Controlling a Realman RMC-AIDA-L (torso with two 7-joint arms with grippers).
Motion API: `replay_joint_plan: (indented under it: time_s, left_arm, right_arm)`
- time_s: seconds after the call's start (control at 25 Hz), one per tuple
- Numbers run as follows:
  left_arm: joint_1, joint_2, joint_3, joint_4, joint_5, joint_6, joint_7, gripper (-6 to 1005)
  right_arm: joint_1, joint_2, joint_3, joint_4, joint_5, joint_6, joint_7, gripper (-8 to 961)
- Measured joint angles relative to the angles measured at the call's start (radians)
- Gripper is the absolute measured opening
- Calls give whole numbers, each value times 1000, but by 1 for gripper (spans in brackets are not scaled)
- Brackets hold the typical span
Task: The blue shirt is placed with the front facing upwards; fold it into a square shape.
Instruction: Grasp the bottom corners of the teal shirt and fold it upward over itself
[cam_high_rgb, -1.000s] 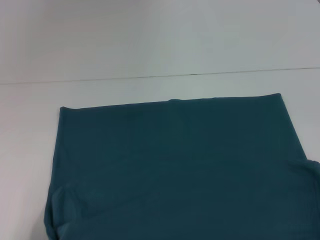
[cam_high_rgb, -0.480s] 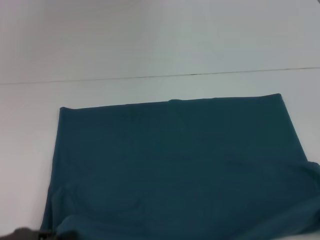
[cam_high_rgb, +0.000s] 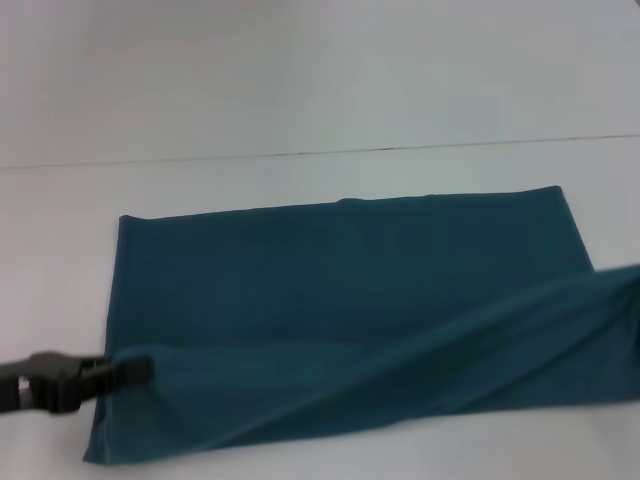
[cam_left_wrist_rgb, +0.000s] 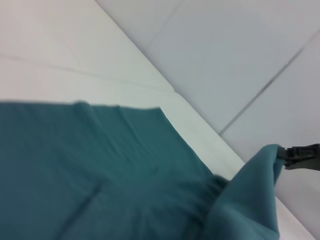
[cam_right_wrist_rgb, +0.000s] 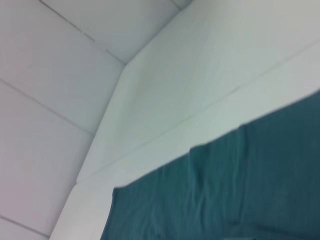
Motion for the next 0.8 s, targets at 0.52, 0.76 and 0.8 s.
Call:
replay_joint_plan:
  time_s: [0.52,0.76,0.8]
  left_arm:
    - [-179,39,-3,-104,2,-261,-70,27]
    - [-219,40,18,-124,5,-372,-65,27]
    - [-222,40,28,-125,6,-397,-67,27]
  right_arm:
    - [111,-8,-24,7,31,157,49,43]
    - [129,-12,-61,9,33,238,59,43]
    - [131,-12,-62,10,33,249,60,43]
